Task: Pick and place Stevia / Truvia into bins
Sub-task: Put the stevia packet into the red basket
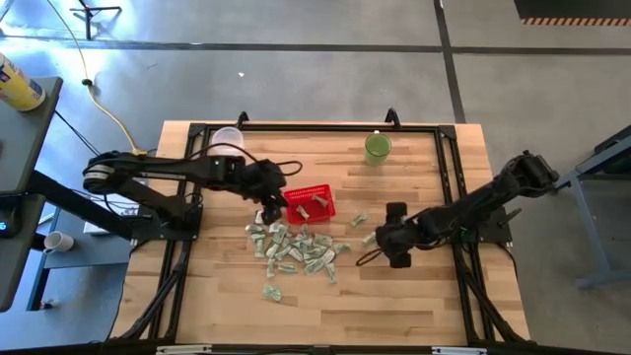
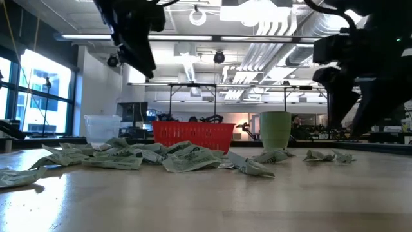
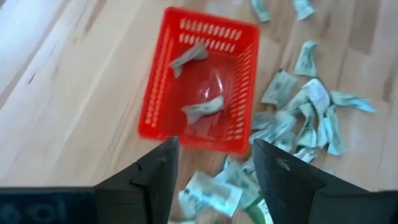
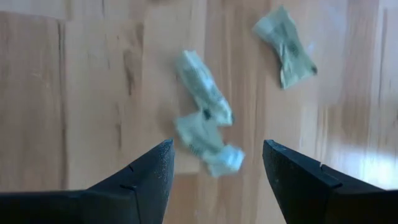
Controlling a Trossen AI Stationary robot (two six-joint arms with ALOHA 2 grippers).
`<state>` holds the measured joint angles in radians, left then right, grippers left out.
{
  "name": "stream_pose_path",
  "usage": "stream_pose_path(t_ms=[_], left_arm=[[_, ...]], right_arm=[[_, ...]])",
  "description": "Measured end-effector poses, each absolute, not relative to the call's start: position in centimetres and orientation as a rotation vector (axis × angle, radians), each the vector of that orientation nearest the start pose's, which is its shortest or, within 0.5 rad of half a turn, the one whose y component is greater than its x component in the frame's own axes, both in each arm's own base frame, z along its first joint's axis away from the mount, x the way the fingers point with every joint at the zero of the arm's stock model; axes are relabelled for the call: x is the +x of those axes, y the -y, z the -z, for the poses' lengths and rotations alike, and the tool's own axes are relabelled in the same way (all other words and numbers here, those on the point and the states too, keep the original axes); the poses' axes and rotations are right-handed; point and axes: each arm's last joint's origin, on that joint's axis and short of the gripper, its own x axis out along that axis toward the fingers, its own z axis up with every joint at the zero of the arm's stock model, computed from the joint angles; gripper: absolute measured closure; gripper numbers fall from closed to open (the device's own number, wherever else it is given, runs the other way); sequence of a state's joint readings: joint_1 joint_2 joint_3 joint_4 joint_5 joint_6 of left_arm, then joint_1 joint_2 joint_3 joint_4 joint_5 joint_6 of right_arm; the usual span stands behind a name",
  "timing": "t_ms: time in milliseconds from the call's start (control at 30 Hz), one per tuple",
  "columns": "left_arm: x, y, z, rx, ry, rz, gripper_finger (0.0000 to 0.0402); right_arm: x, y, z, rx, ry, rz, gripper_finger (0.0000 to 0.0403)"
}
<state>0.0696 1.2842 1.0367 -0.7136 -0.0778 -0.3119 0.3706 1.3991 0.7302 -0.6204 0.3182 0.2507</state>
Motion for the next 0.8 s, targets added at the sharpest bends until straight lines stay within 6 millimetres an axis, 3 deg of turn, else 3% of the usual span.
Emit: stream_pose_path(t_ms=[233, 500, 800], left_arm=[[24.2, -1.9, -28.0, -0.307, -0.947, -0.308, 0.0207], [24.1, -1.9, -28.1, -0.313, -0.945, -0.311, 0.0233], [24.0, -1.9, -28.0, -0.321, -0.955, -0.317, 0.0241]], right_arm=[[21.6, -6.2, -14.8, -0.18, -1.254, -0.038, 0.0166], [22.5, -5.4, -14.2, -0.152, -1.148, -0.061, 0.0166], [22.7, -4.4, -12.3, -0.058, -1.252, -0.033, 0.0167]])
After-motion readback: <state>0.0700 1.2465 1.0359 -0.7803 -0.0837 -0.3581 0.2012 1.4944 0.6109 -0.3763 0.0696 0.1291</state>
